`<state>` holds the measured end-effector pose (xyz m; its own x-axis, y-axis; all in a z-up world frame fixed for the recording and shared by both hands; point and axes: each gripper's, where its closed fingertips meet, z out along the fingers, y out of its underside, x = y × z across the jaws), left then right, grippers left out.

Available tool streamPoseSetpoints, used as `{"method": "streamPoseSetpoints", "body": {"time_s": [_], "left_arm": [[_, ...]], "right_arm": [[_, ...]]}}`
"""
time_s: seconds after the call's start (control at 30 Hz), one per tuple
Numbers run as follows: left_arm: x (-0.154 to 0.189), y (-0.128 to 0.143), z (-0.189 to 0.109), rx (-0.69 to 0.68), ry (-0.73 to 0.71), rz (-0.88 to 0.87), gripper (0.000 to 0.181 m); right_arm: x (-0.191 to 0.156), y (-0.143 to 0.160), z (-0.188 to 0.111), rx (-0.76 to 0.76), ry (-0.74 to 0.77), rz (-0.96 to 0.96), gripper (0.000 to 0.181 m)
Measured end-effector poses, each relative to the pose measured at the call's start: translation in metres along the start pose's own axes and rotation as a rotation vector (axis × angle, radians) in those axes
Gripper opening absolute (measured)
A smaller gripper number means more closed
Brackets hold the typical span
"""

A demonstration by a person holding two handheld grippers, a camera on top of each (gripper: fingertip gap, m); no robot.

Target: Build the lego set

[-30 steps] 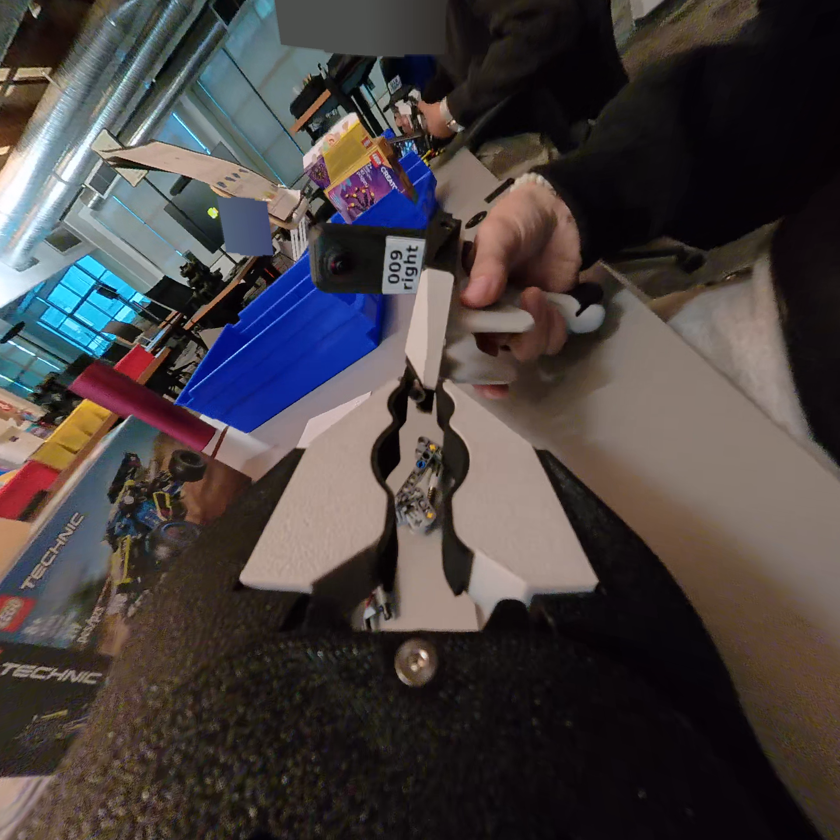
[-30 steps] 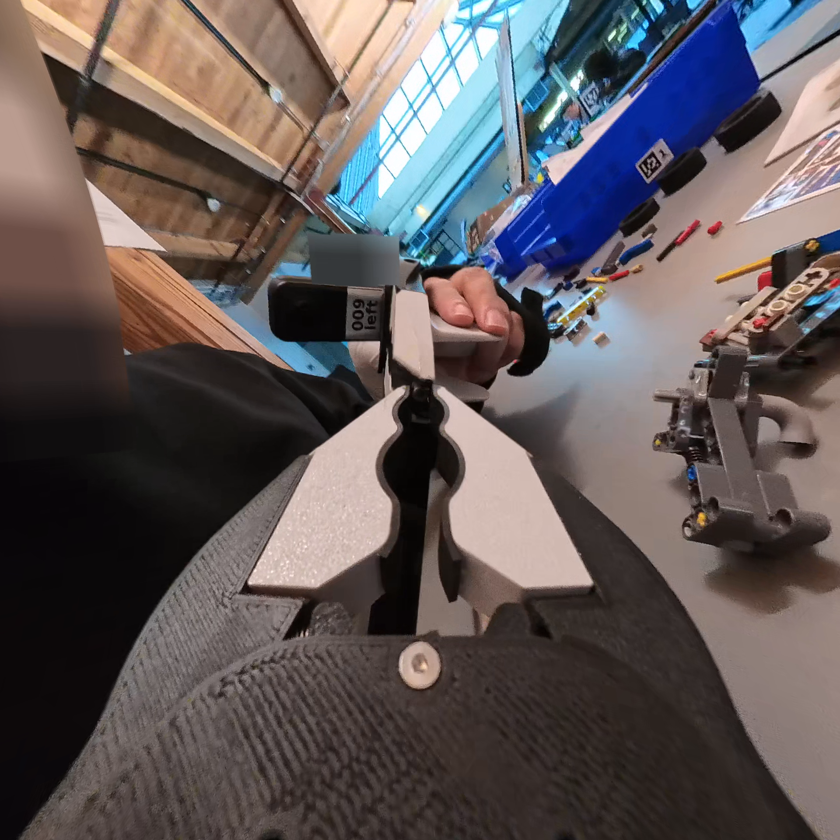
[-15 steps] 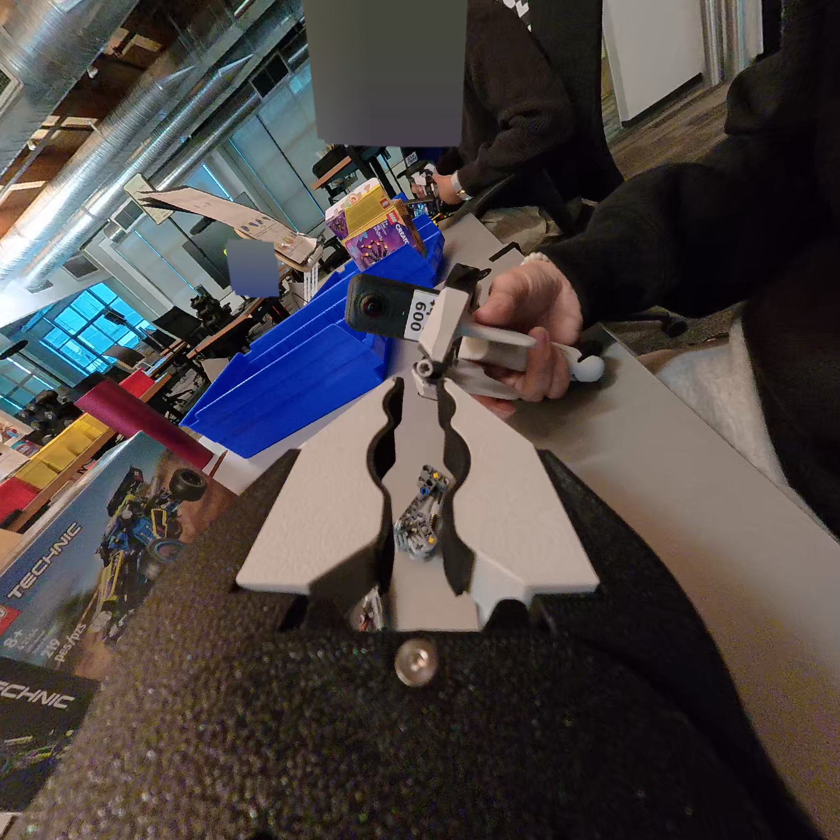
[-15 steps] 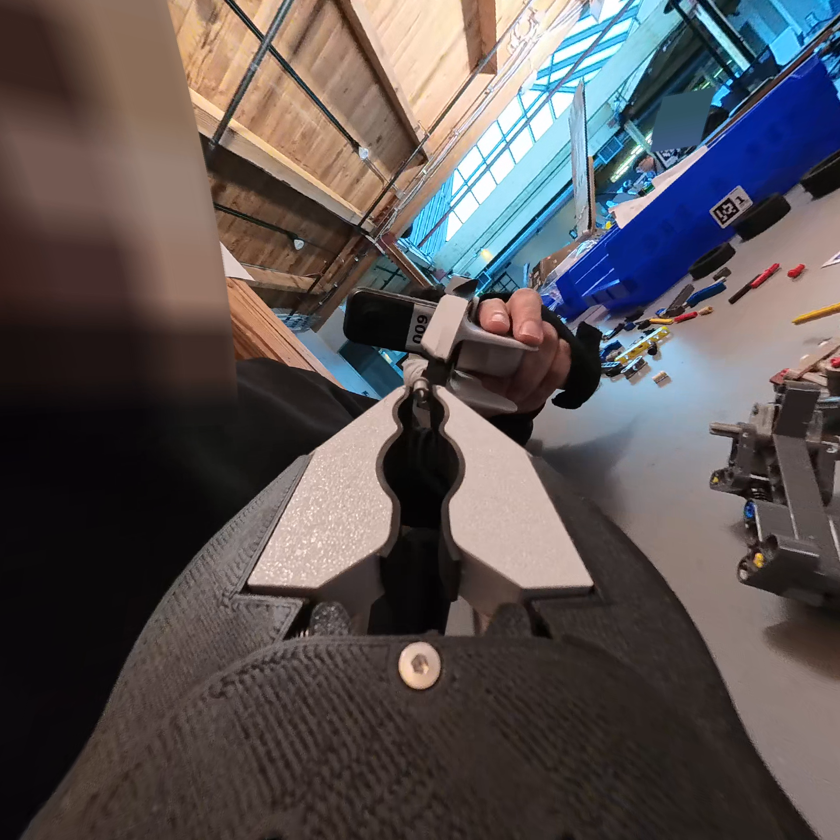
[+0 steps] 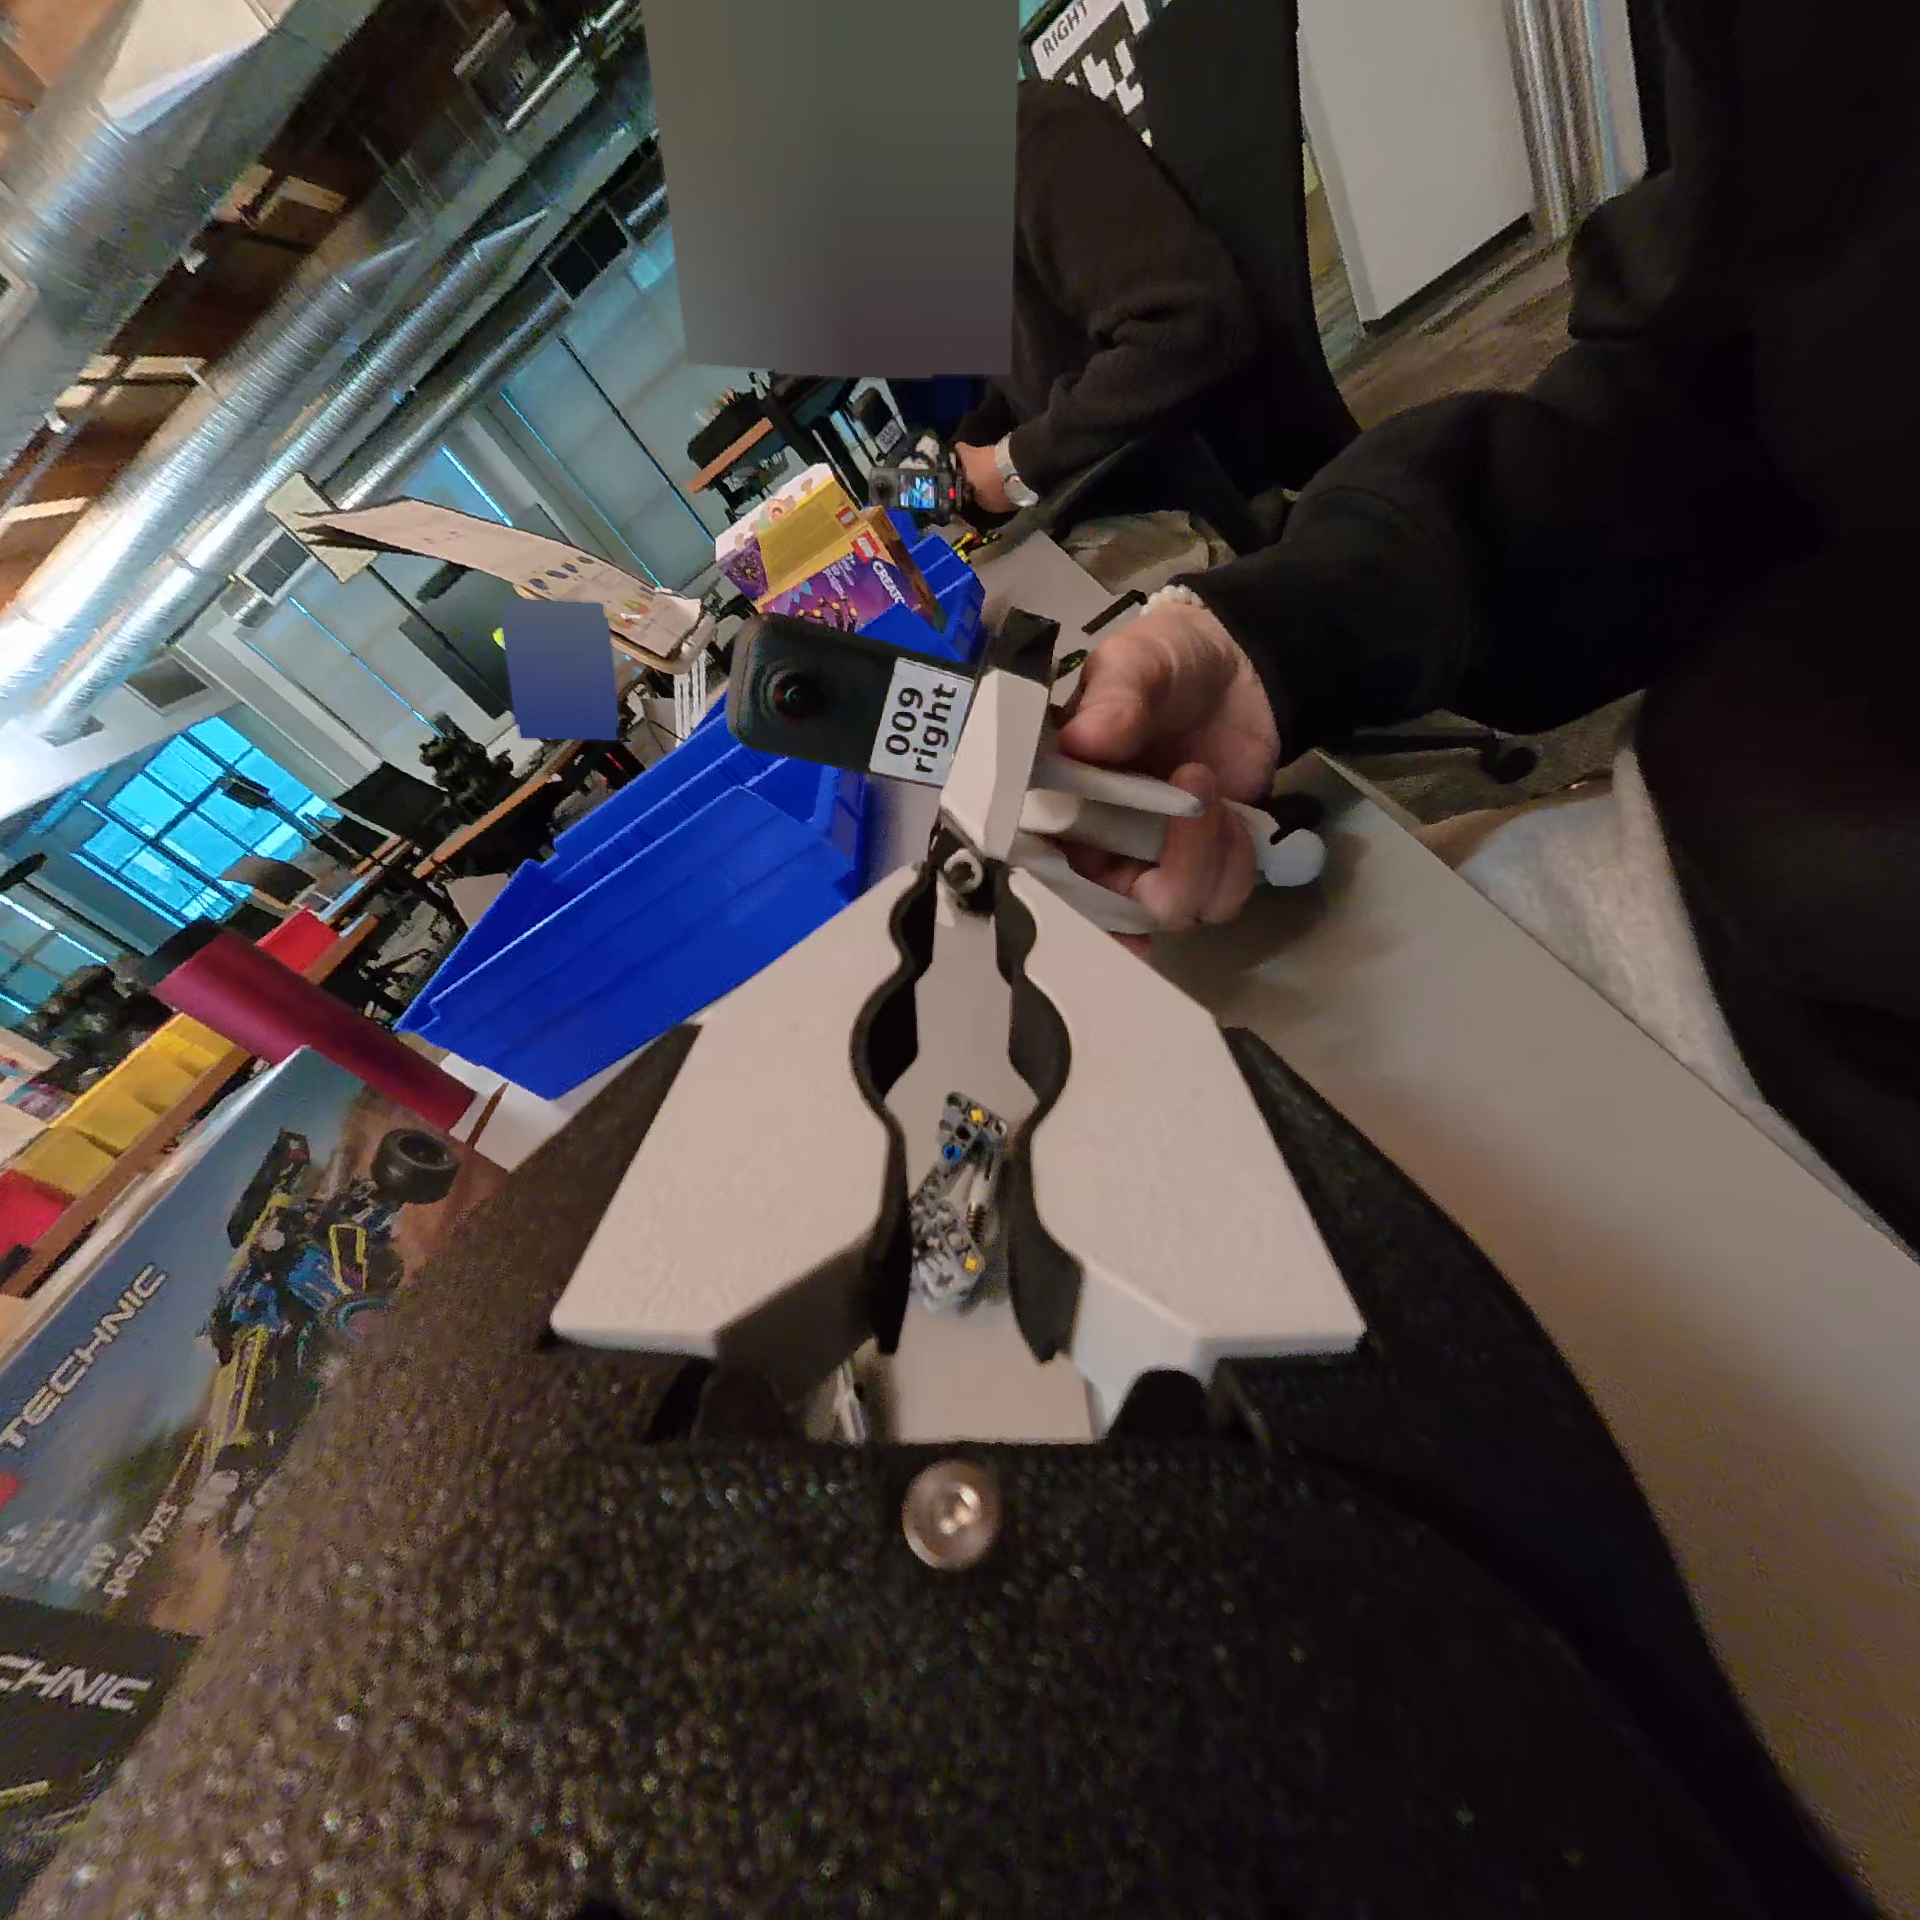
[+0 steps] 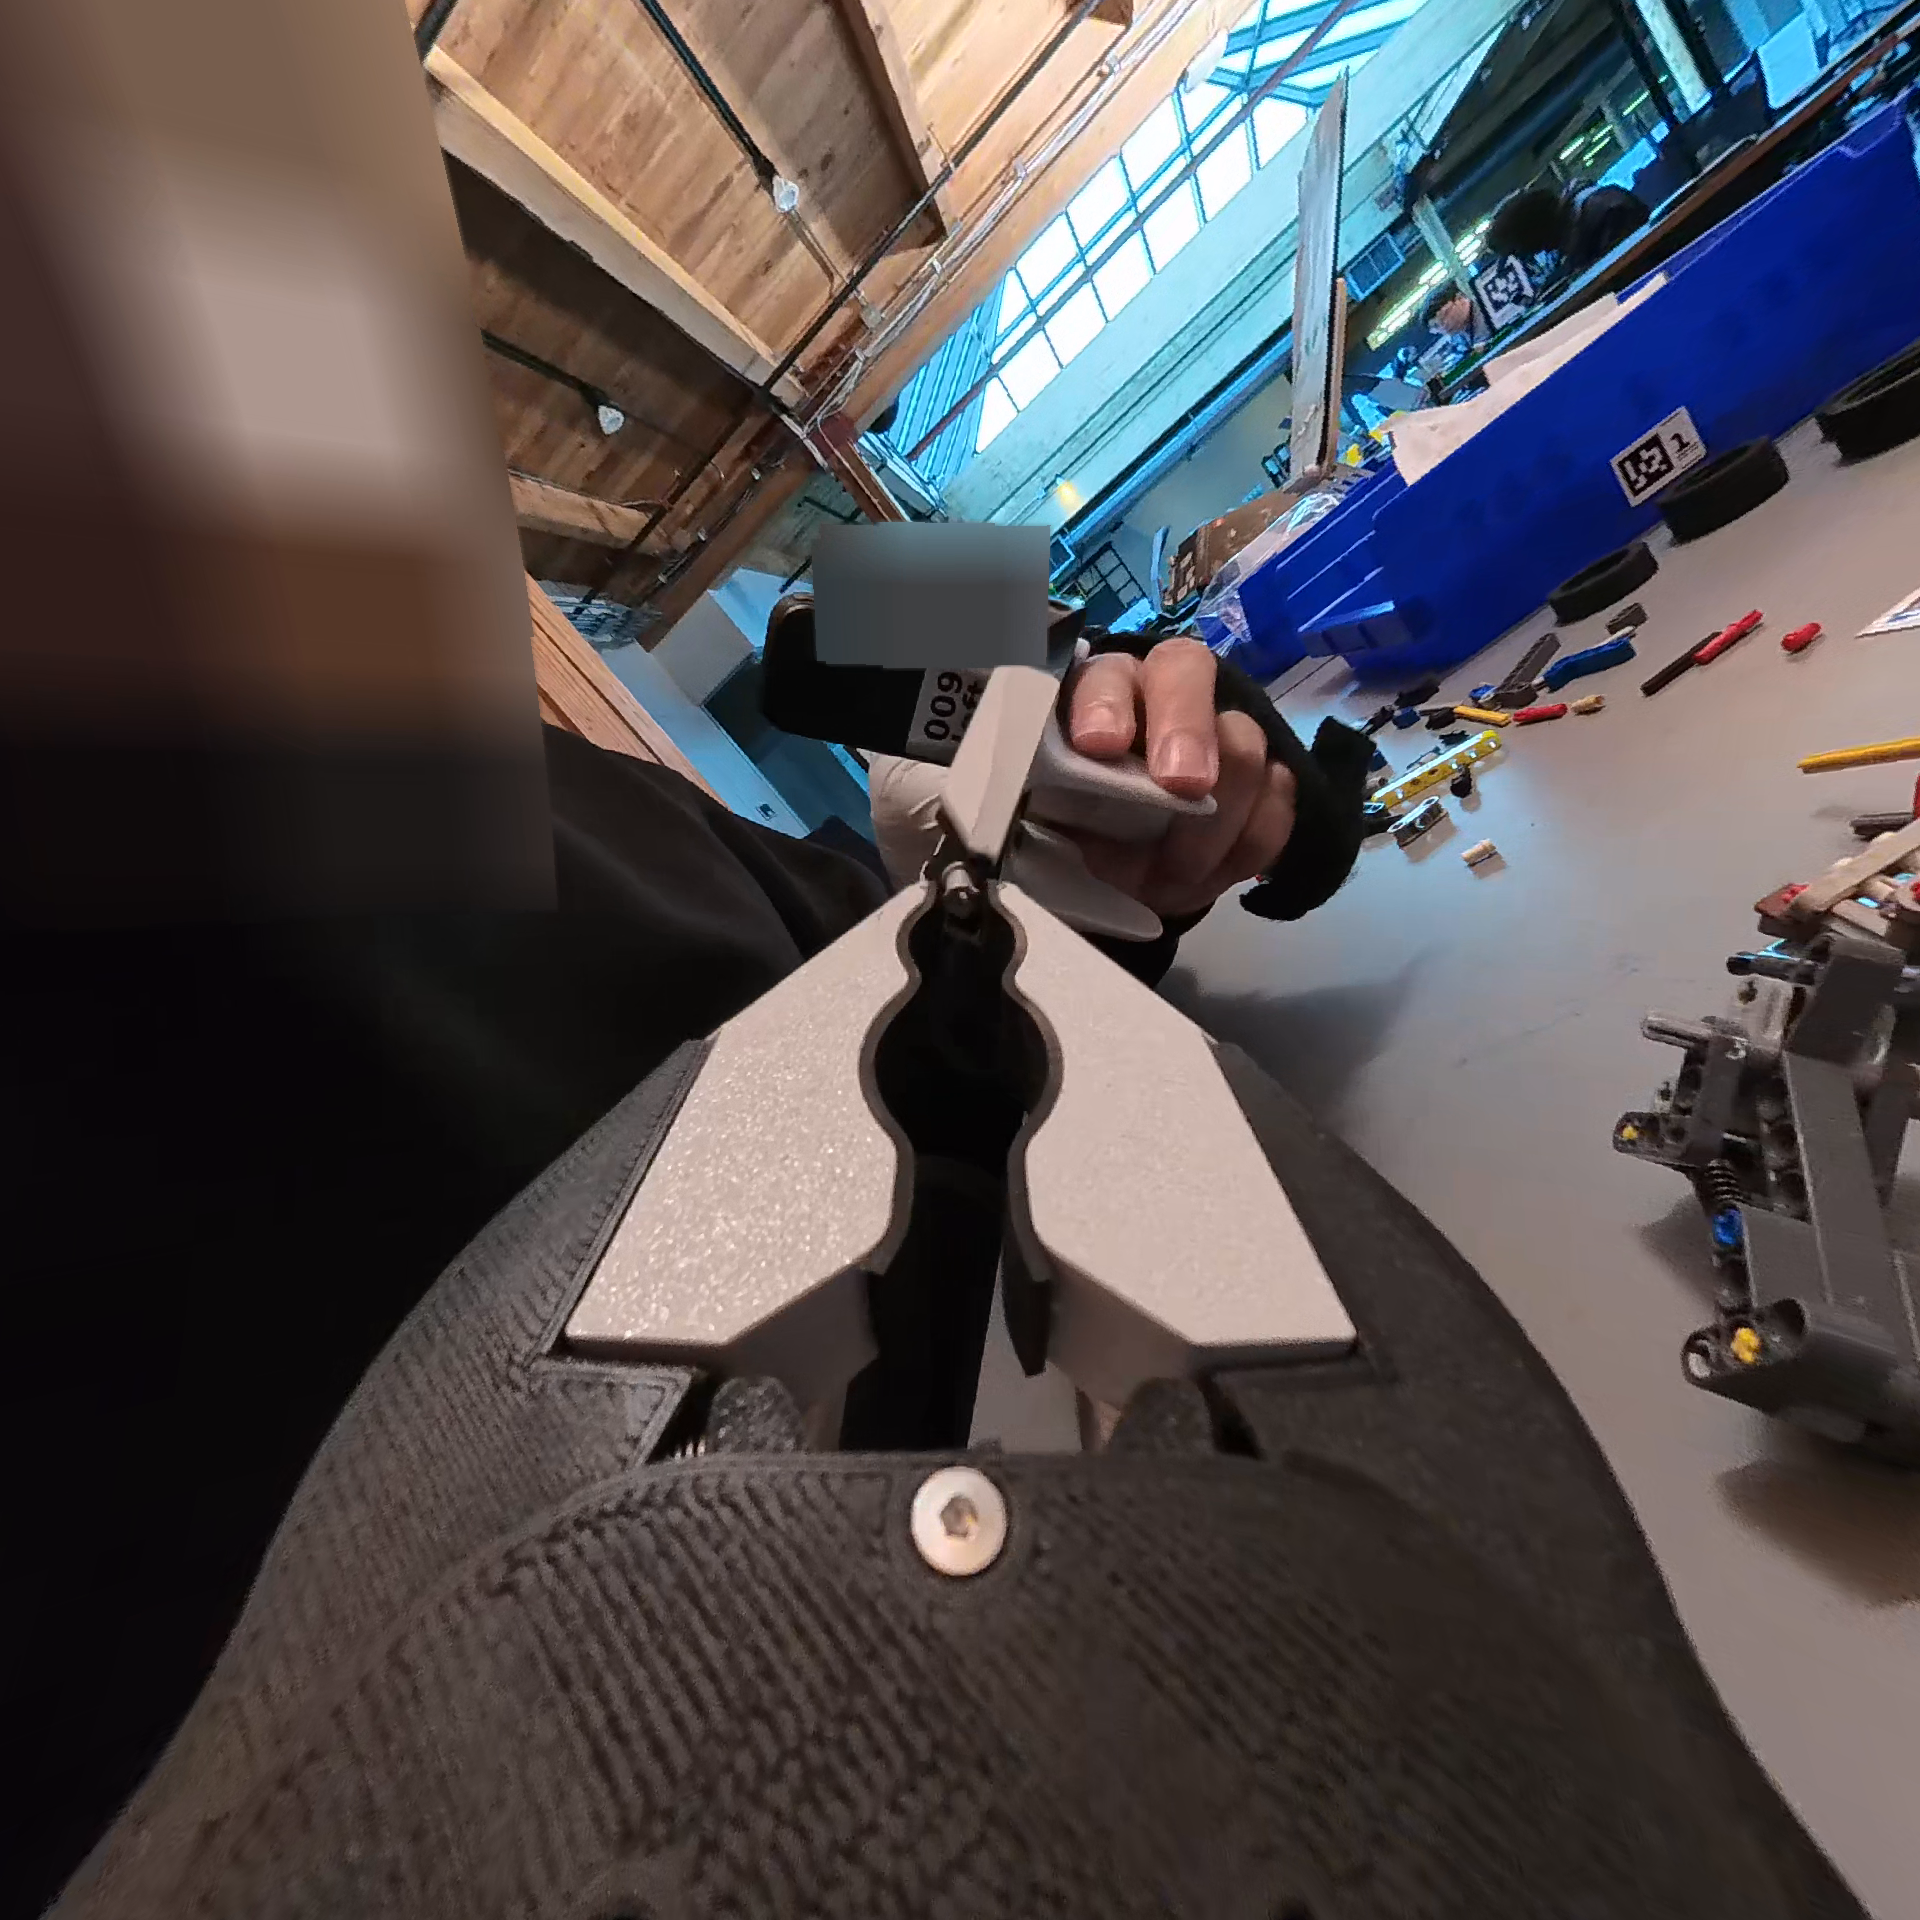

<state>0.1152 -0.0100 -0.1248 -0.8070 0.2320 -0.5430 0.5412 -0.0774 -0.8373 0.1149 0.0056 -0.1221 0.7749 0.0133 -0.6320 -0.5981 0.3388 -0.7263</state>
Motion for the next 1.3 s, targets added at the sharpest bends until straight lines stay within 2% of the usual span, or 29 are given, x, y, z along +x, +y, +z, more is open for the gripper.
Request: {"method": "streamPoseSetpoints", "body": {"time_s": [0.27,0.47,0.67,0.87,1.17,1.23,1.3], "left_arm": [[-0.001,0.002,0.000,0.013,0.015,-0.064,0.004],[-0.010,-0.010,-0.004,0.194,0.026,-0.299,0.004],[-0.033,-0.030,-0.024,0.470,0.052,-0.613,0.003],[-0.051,-0.033,-0.040,0.624,0.051,-0.771,0.003],[-0.055,-0.032,-0.044,0.649,0.053,-0.800,0.003],[-0.053,-0.027,-0.040,0.584,0.031,-0.766,0.003],[-0.052,-0.013,-0.032,0.434,-0.031,-0.677,0.003]], "right_arm": [[0.003,-0.001,0.000,-0.036,0.092,-0.047,0.006],[-0.010,-0.009,0.007,-0.069,0.135,-0.152,0.024],[0.007,-0.020,-0.004,-0.093,0.368,-0.318,0.026],[0.010,-0.017,-0.004,-0.161,0.443,-0.422,0.028],[0.035,-0.004,-0.018,-0.284,0.551,-0.495,0.034],[0.051,-0.004,-0.034,-0.336,0.637,-0.580,0.039],[0.069,-0.005,-0.056,-0.393,0.738,-0.678,0.043]]}}
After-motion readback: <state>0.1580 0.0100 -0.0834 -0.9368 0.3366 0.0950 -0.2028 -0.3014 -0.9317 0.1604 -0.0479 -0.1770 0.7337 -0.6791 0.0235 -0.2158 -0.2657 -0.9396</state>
